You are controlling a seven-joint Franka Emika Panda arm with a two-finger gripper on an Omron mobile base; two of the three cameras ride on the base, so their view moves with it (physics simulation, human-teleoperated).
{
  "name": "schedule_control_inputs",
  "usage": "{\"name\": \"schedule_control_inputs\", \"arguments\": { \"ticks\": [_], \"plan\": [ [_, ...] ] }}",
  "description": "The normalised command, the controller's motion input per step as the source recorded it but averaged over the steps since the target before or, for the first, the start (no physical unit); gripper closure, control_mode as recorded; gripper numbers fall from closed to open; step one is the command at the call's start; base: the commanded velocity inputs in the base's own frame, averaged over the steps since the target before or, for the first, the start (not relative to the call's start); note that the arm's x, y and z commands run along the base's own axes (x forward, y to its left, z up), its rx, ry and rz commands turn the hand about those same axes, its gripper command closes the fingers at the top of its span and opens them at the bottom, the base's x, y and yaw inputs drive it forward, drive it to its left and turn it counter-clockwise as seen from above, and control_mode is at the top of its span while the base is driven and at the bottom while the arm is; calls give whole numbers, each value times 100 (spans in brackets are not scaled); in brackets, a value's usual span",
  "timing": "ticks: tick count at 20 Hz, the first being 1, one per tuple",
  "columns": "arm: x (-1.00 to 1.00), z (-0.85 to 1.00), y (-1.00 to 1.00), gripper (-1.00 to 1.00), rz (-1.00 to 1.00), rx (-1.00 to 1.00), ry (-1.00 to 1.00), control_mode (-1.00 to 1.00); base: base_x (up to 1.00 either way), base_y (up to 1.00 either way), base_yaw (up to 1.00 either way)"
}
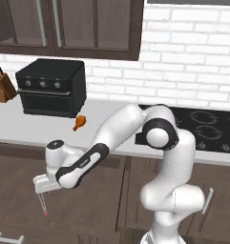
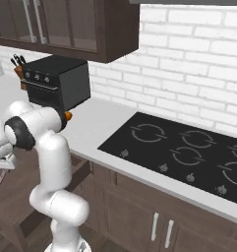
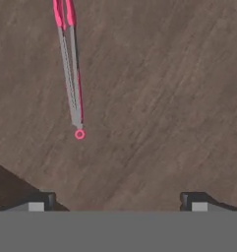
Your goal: Pick the tongs from the drawer and place it on the counter.
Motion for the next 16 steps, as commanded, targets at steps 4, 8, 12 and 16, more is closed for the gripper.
{"name": "schedule_control_inputs", "arguments": {
  "ticks": [4,8,12,16],
  "plan": [
    [46,-9,50,-100,-14,-12,2,-100,0,0,0],
    [47,8,63,-100,-14,-10,16,-100,0,0,0],
    [16,-9,26,-100,-1,-10,15,-100,0,0,0],
    [9,-48,1,-100,0,-12,3,-100,0,0,0]
  ]
}}
